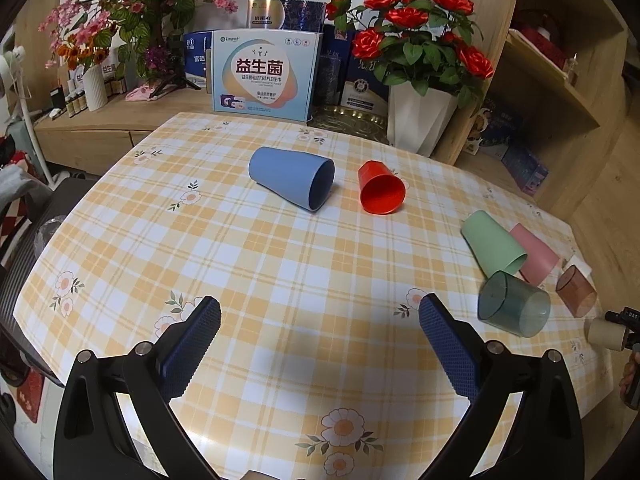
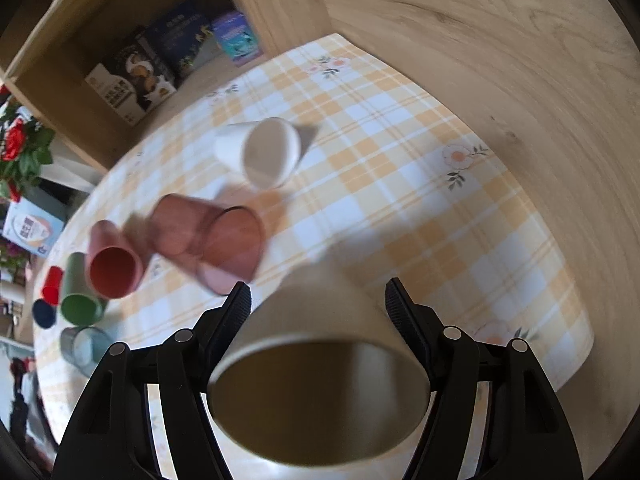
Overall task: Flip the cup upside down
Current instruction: 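Lift the beige cup with the right tool and turn it mouth-down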
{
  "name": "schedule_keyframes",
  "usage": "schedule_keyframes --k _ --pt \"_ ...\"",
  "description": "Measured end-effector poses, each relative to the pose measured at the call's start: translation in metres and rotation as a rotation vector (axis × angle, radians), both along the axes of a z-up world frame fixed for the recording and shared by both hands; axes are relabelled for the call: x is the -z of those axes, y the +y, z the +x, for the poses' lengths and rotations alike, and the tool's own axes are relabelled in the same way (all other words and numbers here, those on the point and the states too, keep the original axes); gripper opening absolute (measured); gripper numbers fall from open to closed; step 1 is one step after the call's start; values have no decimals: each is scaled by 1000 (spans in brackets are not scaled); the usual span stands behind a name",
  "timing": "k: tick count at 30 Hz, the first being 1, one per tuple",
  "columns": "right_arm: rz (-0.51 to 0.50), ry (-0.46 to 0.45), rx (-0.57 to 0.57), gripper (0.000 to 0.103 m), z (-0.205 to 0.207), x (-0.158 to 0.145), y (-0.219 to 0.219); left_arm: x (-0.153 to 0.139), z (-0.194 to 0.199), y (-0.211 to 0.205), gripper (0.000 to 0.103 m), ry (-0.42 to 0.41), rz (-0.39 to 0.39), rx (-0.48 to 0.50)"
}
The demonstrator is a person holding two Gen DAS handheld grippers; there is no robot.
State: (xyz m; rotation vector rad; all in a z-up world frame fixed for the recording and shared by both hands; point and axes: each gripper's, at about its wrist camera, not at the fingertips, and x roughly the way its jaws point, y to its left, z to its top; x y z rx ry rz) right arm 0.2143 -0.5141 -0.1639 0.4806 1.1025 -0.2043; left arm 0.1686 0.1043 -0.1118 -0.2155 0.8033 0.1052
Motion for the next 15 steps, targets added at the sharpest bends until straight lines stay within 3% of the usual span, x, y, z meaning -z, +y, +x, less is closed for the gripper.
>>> schedule_keyframes --k 7,15 --pt "6 -31 -59 67 -4 -36 36 -4 -13 9 97 -27 -38 11" --pt "32 -37 -250 67 6 -79 118 -8 -21 23 97 -47 -65 17"
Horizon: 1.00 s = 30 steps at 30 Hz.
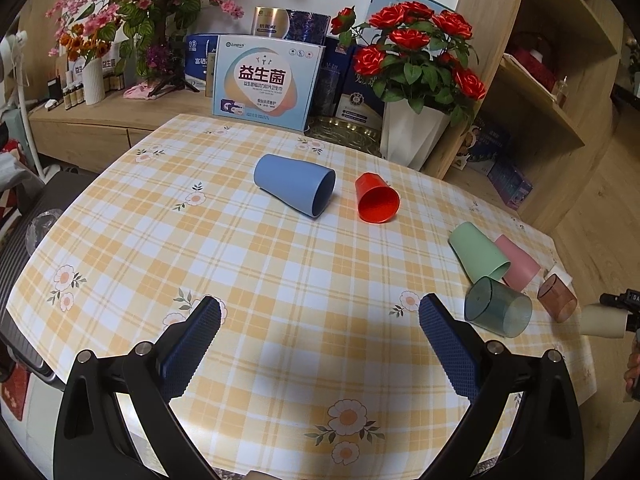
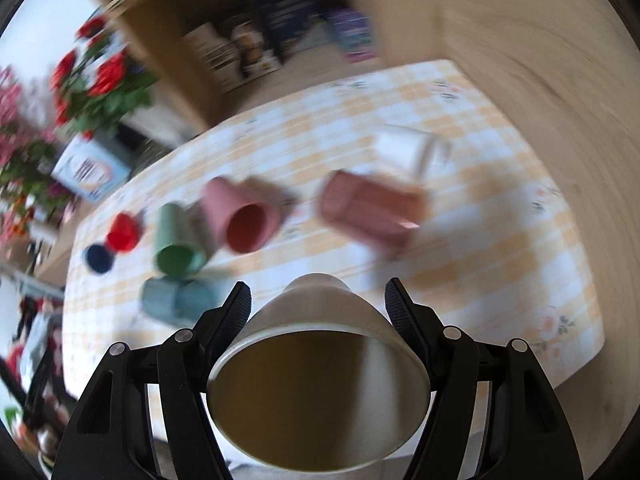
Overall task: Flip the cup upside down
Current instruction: 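Lift the beige cup with the right tool and turn it mouth-down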
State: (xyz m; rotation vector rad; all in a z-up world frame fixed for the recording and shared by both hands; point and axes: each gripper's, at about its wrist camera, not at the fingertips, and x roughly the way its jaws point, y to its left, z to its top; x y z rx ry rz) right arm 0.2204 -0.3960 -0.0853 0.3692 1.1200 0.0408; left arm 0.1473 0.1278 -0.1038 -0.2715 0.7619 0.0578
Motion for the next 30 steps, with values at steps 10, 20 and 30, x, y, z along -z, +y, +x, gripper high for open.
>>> schedule_keyframes --k 10,20,30 --pt "62 8 -262 67 46 -32 152 -3 -1 25 97 -10 -3 7" --pt "37 60 -410 67 112 15 307 7 -2 72 97 28 1 -61" --pt "-23 111 -415 67 110 65 348 15 -4 92 97 44 -20 -99"
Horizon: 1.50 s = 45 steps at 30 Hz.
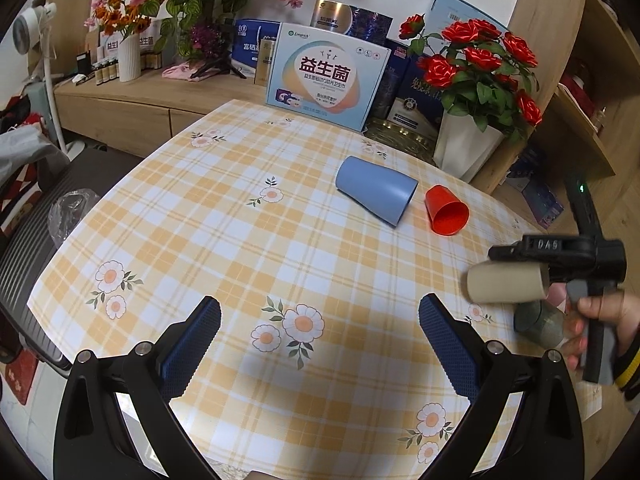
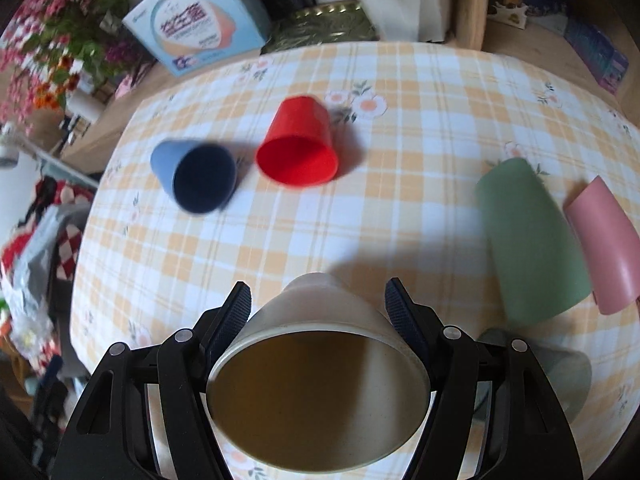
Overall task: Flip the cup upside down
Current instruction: 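Lift the beige cup with the right tool and turn it mouth-down, then pass the beige cup from the right tool into the left tool's fingers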
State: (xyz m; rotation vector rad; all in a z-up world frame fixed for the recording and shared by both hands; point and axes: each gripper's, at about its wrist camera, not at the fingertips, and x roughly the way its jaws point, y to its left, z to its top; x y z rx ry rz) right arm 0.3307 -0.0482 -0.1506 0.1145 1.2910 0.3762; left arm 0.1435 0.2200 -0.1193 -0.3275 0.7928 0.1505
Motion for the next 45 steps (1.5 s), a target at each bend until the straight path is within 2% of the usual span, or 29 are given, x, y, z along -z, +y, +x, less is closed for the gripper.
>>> schedule_keyframes --k 9,16,25,34,41,45 --pt "30 -16 8 67 -32 12 -5 4 2 -11 97 10 0 23" --pt "81 11 37 67 -60 23 -18 8 3 -12 97 28 12 19" --pt "81 43 20 66 -79 39 -13 16 3 -13 97 60 24 19" --pt "34 59 -6 66 -91 50 -8 20 6 -12 97 85 32 11" --pt "18 52 -21 67 -92 49 -6 22 10 -13 97 105 26 16" --pt "25 -13 -55 69 -97 35 -5 22 12 -13 97 118 9 5"
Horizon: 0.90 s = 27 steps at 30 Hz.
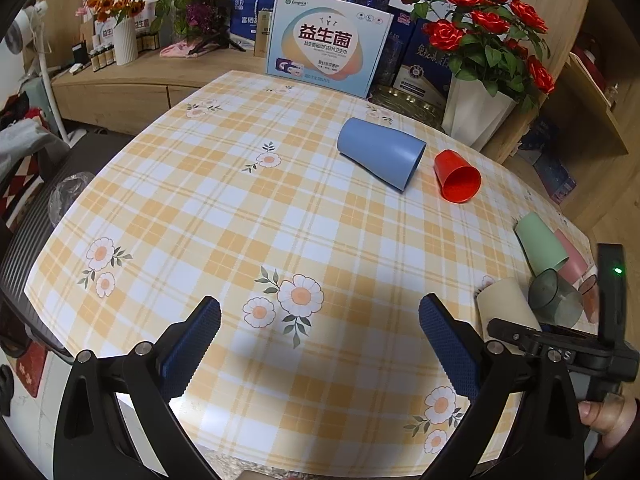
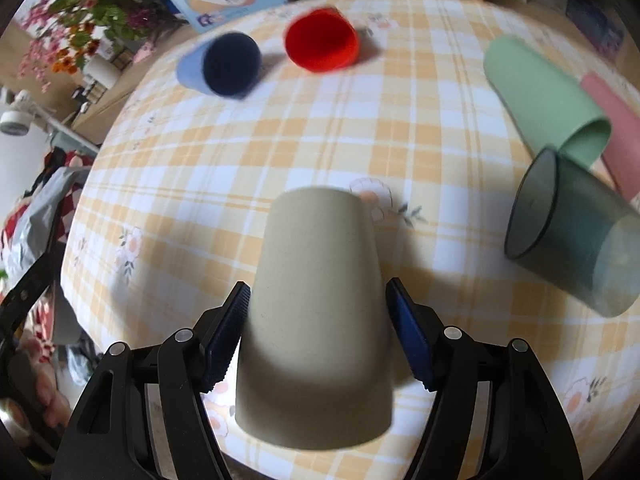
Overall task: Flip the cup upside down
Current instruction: 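Pass the beige cup from the right tool into the left tool's fingers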
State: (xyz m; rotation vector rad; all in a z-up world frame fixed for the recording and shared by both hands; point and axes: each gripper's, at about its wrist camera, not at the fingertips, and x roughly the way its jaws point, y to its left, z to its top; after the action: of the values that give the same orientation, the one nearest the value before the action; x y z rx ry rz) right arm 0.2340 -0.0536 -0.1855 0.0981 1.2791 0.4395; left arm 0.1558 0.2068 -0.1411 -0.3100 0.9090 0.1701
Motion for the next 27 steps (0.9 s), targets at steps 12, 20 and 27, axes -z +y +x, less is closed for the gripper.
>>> schedule_keyframes --k 12,20,27 --pt "39 -220 47 87 -22 -44 -47 -10 10 -33 96 10 -53 107" --pt "129 -329 194 88 -42 -55 -117 3 37 -69 75 131 -170 194" --pt "50 -397 295 88 -54 -52 -167 18 73 -121 73 244 -263 271"
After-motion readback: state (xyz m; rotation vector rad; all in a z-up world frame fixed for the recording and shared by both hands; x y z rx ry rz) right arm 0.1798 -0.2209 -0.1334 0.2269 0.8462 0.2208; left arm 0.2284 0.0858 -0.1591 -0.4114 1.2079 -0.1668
